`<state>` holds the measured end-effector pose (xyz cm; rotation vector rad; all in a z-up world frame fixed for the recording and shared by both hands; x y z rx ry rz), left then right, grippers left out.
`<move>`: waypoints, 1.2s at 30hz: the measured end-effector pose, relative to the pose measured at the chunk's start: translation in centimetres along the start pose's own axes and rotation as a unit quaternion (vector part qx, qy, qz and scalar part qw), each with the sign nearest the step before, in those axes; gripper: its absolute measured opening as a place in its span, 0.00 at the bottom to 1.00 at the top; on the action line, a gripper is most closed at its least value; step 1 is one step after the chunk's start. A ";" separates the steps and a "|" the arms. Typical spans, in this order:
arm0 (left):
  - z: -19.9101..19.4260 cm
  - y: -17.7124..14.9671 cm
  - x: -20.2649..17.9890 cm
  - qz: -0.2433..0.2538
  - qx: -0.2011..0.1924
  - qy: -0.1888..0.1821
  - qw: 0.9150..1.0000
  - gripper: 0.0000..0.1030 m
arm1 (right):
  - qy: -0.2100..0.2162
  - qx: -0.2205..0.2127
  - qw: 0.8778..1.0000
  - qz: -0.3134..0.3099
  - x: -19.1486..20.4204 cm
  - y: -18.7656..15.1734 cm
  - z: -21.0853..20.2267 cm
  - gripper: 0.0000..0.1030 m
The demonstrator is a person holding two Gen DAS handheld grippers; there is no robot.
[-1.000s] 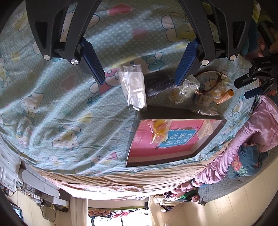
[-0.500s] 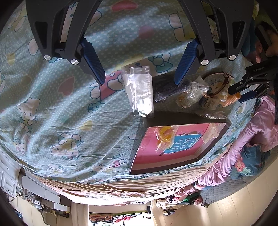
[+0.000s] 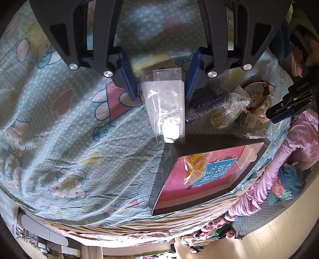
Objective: Organize jewelry
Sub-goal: 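Grasp orange spiral hair tie with left tool while right tool grasps clear packet, then place spiral hair tie in box with left tool while right tool places clear packet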
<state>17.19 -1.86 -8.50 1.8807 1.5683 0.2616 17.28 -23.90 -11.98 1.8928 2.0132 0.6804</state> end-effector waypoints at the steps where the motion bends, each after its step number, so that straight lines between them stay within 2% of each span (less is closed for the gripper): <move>1: 0.0 0.0 0.1 -0.002 0.001 -0.001 1.000 0.34 | 0.002 -0.001 1.000 0.001 0.0 0.1 0.0 0.43; 3: 0.1 0.0 0.2 -0.003 0.002 -0.003 1.000 0.31 | 0.010 -0.001 1.000 0.003 0.0 0.3 0.2 0.38; 8: -0.1 -0.1 0.3 -0.006 0.002 -0.009 1.000 0.26 | 0.014 -0.001 1.000 0.000 0.2 0.5 0.2 0.37; 11: -0.5 0.1 0.3 -0.007 -0.003 -0.012 1.000 0.17 | 0.013 -0.002 1.000 0.001 0.0 0.5 -0.2 0.37; 17: -1.4 0.7 0.3 -0.008 -0.015 -0.018 1.000 0.10 | 0.011 -0.017 1.000 0.005 -0.8 0.8 -2.0 0.37; 27: -3.2 2.0 0.5 -0.008 -0.041 -0.016 0.999 0.10 | 0.017 -0.055 0.998 0.000 -0.3 2.4 -5.3 0.36; 36: -4.6 3.6 0.6 -0.008 -0.056 -0.013 0.998 0.10 | 0.032 -0.071 0.997 -0.010 1.4 3.6 -6.3 0.36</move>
Point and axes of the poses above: each gripper's, at about its wrist camera, not at the fingertips, and z roughly the way its jaws point, x to its left, y to its top, the point moved 7 cm from there along z, roughly the way its jaws point, and after that the axes turned 13 degrees about -y, right-handed, at the moved point
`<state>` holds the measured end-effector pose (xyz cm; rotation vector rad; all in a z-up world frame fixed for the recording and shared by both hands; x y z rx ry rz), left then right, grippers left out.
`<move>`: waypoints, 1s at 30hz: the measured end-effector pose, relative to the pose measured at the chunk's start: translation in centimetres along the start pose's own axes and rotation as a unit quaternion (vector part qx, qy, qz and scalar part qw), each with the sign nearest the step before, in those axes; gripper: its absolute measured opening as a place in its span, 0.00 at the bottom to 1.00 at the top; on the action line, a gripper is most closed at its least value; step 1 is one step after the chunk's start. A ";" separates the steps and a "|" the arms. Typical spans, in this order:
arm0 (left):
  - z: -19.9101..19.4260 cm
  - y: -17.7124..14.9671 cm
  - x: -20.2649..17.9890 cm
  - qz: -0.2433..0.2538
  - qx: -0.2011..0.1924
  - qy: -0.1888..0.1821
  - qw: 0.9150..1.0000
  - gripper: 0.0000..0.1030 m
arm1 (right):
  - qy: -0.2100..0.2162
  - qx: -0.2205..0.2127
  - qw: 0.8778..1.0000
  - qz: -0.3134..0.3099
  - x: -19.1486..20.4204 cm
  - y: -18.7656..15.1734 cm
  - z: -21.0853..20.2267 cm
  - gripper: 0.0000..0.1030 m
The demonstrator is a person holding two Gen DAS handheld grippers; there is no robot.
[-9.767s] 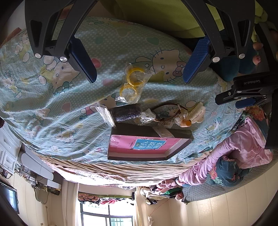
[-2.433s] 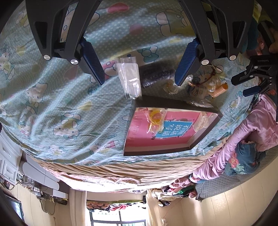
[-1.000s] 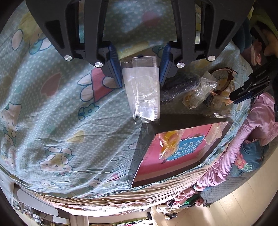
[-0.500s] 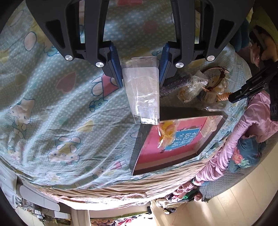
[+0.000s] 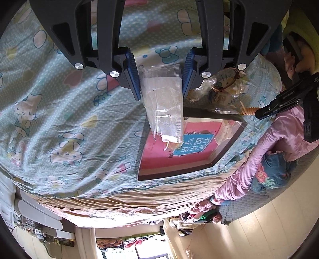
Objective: Organize jewelry
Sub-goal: 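Place spiral hair tie in box with left tool while right tool places clear packet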
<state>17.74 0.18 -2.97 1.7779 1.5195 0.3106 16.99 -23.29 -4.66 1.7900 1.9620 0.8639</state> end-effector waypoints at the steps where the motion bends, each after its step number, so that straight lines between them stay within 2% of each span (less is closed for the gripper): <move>1: -0.1 0.2 0.0 0.000 -0.002 0.000 1.000 0.10 | 0.001 -0.001 1.000 -0.001 0.2 0.1 0.0 0.36; 17: -0.2 3.9 0.2 0.013 -0.003 0.010 1.000 0.10 | 0.026 -0.021 0.999 -0.002 2.4 2.8 0.0 0.36; 30: 1.6 6.8 -1.3 0.037 0.000 0.011 0.999 0.10 | 0.044 -0.039 0.998 0.004 3.4 6.0 1.5 0.36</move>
Point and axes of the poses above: each gripper's, at about its wrist camera, not at the fingertips, and z roughly the way its jaws point, x to its left, y to its top, the point moved 7 cm from there along z, roughly the way its jaws point, and after that the axes turned 13 degrees about -y, right-handed, at the moved point
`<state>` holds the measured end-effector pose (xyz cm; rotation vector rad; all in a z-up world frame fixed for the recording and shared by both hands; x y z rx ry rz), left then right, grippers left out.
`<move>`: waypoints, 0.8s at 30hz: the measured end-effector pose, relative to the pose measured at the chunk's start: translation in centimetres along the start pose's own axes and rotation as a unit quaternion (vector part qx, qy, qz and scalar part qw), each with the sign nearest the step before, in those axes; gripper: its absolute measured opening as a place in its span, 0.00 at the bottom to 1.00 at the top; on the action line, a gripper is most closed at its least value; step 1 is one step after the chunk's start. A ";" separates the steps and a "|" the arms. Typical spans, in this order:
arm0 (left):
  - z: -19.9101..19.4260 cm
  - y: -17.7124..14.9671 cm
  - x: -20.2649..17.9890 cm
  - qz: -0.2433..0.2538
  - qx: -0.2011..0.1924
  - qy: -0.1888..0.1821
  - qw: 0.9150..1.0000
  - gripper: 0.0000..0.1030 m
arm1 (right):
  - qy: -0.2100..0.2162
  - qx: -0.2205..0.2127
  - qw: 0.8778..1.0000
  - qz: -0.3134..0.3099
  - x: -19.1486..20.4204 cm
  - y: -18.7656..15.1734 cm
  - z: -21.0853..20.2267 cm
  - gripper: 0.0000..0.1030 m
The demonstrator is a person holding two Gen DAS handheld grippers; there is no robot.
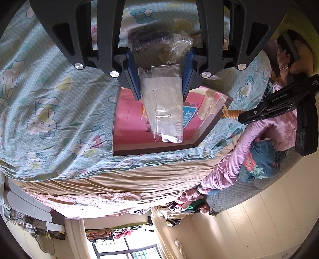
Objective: Organize jewelry
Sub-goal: 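Place spiral hair tie in box with left tool while right tool places clear packet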
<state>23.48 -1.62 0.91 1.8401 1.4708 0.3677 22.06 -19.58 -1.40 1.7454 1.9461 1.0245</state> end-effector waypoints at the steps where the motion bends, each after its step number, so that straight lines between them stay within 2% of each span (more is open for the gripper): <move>1: 0.2 0.1 0.0 0.001 0.001 0.000 1.000 0.10 | 0.001 0.000 1.000 0.001 -0.1 0.1 0.2 0.36; 14: 3.6 1.5 0.2 0.011 0.017 -0.008 1.000 0.10 | -0.003 -0.001 1.000 0.009 -0.3 2.0 2.5 0.37; 18: 5.4 1.3 1.0 0.007 0.034 -0.002 0.999 0.10 | -0.001 0.001 1.000 0.012 0.0 2.6 3.7 0.37; 24: 6.7 2.0 1.6 0.000 0.035 -0.007 0.999 0.10 | -0.007 0.003 1.000 0.002 0.7 3.7 5.3 0.37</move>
Point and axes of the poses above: each gripper's, at about its wrist camera, not at the fingertips, and z roughly the way its jaws point, x to its left, y to its top, the point moved 7 cm from there along z, roughly the way its jaws point, and after that the axes turned 13 degrees about -y, right-handed, at the moved point
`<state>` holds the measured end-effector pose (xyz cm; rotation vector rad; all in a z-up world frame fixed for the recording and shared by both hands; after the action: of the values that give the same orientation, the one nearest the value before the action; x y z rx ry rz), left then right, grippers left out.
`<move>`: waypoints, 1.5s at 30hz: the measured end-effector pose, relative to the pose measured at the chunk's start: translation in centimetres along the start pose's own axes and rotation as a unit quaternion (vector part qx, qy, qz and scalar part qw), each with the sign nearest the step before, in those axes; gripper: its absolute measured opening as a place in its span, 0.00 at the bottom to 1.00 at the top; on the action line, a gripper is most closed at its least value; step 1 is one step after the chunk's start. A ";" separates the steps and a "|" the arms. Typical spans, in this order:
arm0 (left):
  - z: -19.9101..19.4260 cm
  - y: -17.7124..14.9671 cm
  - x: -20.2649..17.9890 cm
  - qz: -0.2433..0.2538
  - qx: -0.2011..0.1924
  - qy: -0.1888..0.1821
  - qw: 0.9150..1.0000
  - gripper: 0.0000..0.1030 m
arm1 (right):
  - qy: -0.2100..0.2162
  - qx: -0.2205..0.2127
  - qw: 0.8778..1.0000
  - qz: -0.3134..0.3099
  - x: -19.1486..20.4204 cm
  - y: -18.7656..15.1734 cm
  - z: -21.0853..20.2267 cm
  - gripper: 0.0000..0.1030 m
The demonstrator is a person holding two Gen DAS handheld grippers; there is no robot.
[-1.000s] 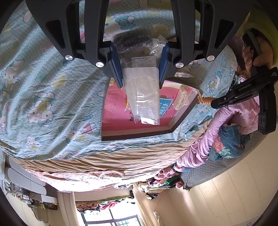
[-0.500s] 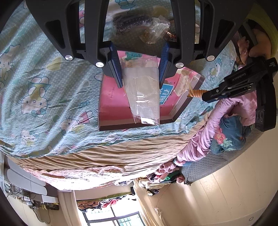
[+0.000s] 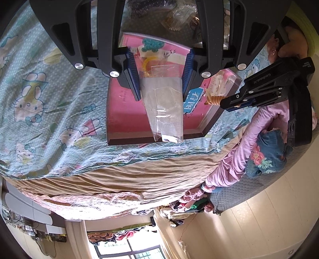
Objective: Organize jewelry
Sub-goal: 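Place spiral hair tie in box with left tool while right tool places clear packet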
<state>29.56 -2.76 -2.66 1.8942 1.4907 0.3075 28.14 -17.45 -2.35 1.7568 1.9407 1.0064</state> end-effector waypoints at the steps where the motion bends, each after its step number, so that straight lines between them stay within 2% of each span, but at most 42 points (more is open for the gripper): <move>1: 0.2 0.2 0.0 0.001 -0.001 -0.002 1.000 0.10 | -0.002 0.000 1.000 -0.001 0.1 0.2 0.3 0.37; 9: 1.6 1.1 -0.1 0.004 -0.003 -0.013 1.000 0.10 | -0.014 0.003 1.000 -0.007 0.4 0.5 2.0 0.37; 15: 3.1 1.0 0.4 -0.002 -0.003 -0.027 1.000 0.10 | -0.041 0.008 0.999 -0.017 0.0 0.1 3.5 0.37; 29: 4.1 -0.7 2.4 -0.016 0.014 -0.013 1.000 0.11 | -0.084 0.044 0.995 -0.033 -0.2 -2.4 6.8 0.37; 33: 3.9 -0.8 2.6 -0.017 0.017 -0.006 1.000 0.22 | -0.086 0.049 0.995 -0.031 -0.3 -2.7 6.9 0.39; 35: 3.7 -0.9 2.7 -0.017 0.016 -0.004 1.000 0.23 | -0.090 0.051 0.994 -0.030 -0.4 -2.8 7.0 0.39; 40: 3.3 -1.0 2.6 -0.015 0.018 0.000 1.000 0.32 | -0.088 0.054 0.994 -0.021 -0.6 -3.1 6.6 0.39; 41: 3.2 -1.1 2.5 -0.015 0.018 0.000 1.000 0.34 | -0.089 0.053 0.994 -0.020 -0.6 -3.1 6.3 0.43; 43: 2.8 -1.2 2.5 -0.016 0.017 0.003 1.000 0.46 | -0.086 0.046 0.995 -0.017 -0.6 -3.1 5.7 0.50; 45: 2.5 -1.3 2.5 -0.017 0.015 0.008 1.000 0.48 | -0.086 0.041 0.995 -0.015 -0.6 -3.1 5.0 0.55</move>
<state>30.80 -1.20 -5.85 1.8925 1.5433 0.2860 29.37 -16.58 -8.05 1.7883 1.9190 0.7483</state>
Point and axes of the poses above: each gripper's, at about its wrist camera, not at the fingertips, and z roughly the way its jaws point, x to its left, y to its top, the point moved 7 cm from there along z, roughly the way its jaws point, and after that the axes turned 13 degrees about -y, right-handed, at the moved point
